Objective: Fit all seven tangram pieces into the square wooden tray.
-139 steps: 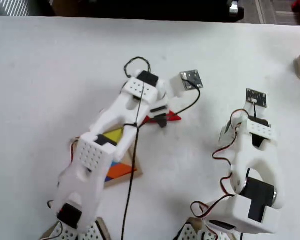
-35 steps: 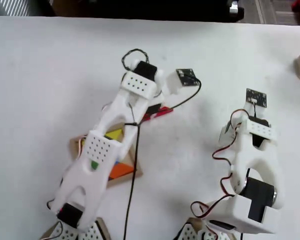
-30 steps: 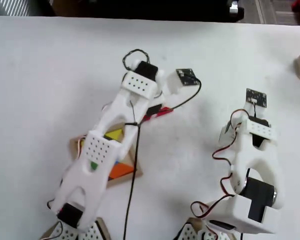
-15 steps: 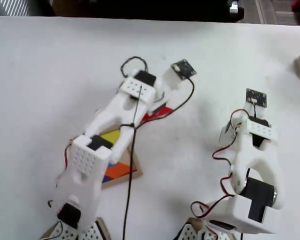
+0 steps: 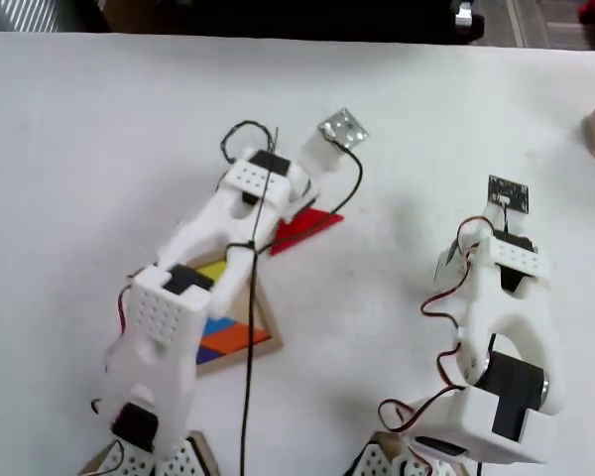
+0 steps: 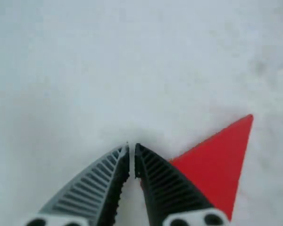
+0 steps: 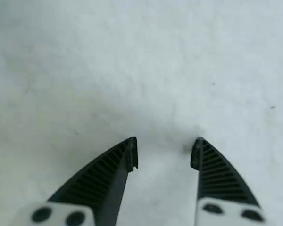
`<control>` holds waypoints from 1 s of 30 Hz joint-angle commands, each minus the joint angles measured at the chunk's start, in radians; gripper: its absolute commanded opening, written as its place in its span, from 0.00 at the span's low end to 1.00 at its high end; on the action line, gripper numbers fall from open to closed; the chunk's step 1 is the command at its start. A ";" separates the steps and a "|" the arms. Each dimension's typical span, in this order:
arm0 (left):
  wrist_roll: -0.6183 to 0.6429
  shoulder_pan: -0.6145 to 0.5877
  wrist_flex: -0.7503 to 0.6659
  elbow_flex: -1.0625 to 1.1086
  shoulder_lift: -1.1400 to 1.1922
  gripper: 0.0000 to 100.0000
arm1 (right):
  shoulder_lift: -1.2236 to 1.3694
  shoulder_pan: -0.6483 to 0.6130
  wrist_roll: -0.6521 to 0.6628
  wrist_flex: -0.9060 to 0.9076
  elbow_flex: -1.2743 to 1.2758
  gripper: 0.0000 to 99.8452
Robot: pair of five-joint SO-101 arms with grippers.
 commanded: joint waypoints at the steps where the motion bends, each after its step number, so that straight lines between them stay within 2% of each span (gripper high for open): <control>1: 0.014 0.012 0.040 0.002 -0.042 0.02 | -0.004 0.010 0.014 -0.016 -0.043 0.19; 6: 0.114 0.015 0.075 0.002 -0.053 0.02 | -0.004 0.010 0.014 -0.016 -0.043 0.19; 12: 0.146 0.084 0.186 0.112 -0.188 0.02 | -0.004 0.010 0.014 -0.016 -0.043 0.19; 18: 0.146 0.174 0.064 0.393 -0.354 0.02 | -0.004 0.007 0.014 -0.016 -0.043 0.19; 24: 0.164 0.173 0.002 0.522 -0.552 0.02 | -0.004 0.007 0.014 -0.016 -0.041 0.19; 30: 0.483 0.173 0.006 0.638 -0.687 0.02 | -0.004 0.005 0.014 -0.016 -0.041 0.19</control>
